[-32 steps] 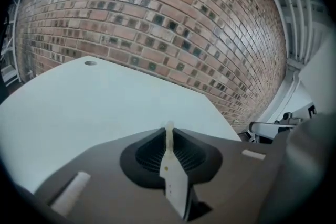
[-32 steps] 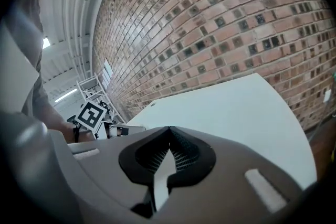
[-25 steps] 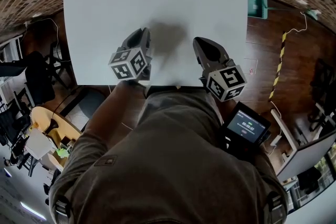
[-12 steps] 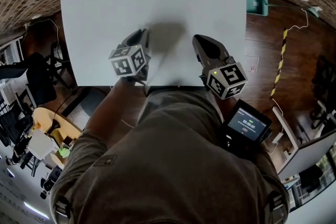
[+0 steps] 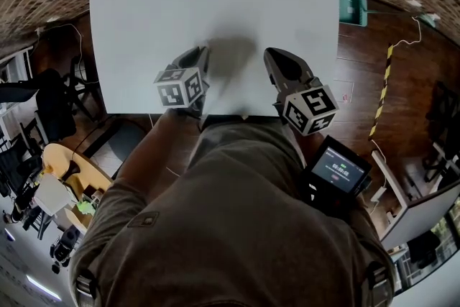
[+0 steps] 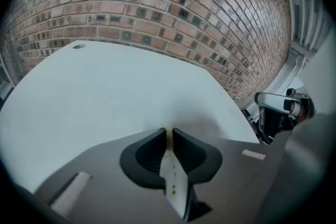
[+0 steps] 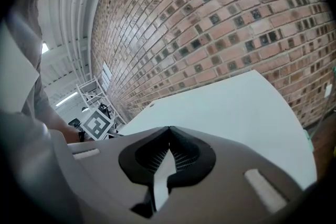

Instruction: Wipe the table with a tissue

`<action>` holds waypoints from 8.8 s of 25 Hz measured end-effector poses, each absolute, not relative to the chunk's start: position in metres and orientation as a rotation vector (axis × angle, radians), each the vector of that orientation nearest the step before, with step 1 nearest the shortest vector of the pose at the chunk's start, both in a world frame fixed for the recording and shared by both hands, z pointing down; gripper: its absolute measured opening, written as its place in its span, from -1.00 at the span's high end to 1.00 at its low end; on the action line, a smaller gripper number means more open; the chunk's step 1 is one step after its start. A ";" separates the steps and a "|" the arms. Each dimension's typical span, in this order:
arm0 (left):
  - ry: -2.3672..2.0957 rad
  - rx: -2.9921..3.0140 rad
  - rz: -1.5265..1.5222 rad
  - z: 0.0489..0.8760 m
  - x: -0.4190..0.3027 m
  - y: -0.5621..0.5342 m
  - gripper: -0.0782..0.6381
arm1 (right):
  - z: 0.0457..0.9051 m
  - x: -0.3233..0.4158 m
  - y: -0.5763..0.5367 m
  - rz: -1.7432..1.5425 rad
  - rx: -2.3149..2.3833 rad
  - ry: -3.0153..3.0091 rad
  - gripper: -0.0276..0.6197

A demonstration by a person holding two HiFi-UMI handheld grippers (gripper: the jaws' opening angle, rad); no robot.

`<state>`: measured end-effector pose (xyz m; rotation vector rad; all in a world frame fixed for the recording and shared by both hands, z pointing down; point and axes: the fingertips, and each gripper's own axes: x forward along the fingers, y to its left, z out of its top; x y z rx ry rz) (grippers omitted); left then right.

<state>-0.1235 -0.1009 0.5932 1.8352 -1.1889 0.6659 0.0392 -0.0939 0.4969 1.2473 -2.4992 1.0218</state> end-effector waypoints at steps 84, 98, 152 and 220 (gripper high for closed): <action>-1.382 1.754 0.585 0.581 -0.230 -0.035 0.67 | 0.482 -0.017 -0.071 0.956 1.077 -2.568 0.88; -1.366 1.765 0.710 0.598 -0.231 -0.015 0.67 | 0.481 -0.015 -0.070 0.960 1.098 -2.567 0.88; -1.270 1.869 0.780 0.600 -0.180 -0.047 0.67 | 0.476 0.011 -0.075 0.946 1.185 -2.552 0.88; -1.413 2.213 0.302 0.456 -0.163 -0.073 0.67 | 0.417 0.006 -0.046 0.721 1.342 -2.602 0.88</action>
